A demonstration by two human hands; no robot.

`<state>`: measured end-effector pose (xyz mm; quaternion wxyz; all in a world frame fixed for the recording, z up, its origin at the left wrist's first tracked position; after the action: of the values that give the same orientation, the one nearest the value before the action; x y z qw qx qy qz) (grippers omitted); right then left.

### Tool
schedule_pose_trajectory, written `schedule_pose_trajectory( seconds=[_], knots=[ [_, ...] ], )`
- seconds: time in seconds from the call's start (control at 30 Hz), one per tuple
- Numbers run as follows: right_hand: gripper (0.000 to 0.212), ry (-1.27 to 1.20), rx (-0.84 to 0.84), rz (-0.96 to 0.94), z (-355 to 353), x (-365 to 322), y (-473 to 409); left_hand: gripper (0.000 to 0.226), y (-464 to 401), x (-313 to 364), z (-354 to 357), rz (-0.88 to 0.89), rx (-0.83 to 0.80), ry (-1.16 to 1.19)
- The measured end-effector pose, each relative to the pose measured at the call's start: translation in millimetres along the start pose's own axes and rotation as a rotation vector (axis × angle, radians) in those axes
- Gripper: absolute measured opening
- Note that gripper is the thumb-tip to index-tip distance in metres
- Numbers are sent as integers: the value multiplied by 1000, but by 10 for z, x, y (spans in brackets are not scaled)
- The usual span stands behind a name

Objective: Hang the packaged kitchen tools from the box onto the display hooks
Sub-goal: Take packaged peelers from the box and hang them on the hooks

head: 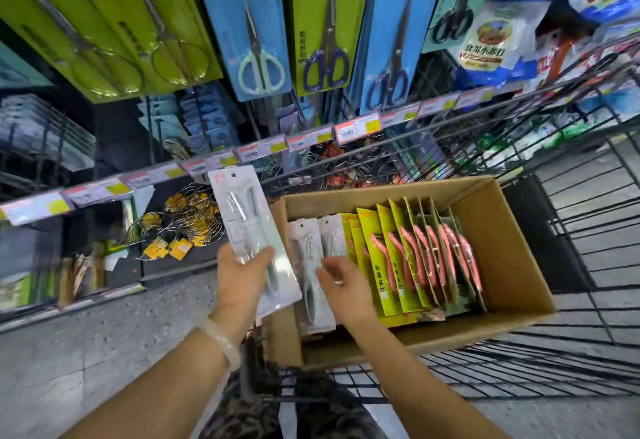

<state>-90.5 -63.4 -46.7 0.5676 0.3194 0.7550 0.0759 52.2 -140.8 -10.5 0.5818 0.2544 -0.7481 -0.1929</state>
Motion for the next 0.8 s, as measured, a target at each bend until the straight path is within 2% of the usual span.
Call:
schedule_pose_trajectory(
  seconds=[0.07,0.13,0.27,0.47,0.6,0.73,0.8],
  knots=[
    [35,206,-37,177,49,280,-134,35,-28,-29,-135,-7,8,-20],
    [46,352,-121,260,183,454,-209,35,-32,-61,-226,14,-6,-44],
    [68,482,-95,250,475,540,-291,34,-56,-141,-322,50,-42,-89],
    [61,743,-23,222,536,511,-350,33,-70,-120,-318,68,-99,-96],
    [54,585,7,280,451,608,-377,30,-88,-111,-293,64,-99,-109],
    [66,363,55,280,208,657,-396,35,-38,-108,-242,68,-101,-99],
    [63,200,60,305,42,627,-356,35,1,-106,-209,78,-98,-90]
  ],
)
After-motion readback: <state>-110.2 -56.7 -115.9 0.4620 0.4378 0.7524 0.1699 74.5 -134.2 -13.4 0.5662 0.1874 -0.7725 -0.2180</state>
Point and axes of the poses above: each hand's wrist, its own y-axis away from the middle knuckle, its own z-axis out of the palm, x = y × z, the point moved 3 cm from there along -y, towards the middle knuckle, and after that the axes turned 4 degrees about -y, right-handed, at the moved point
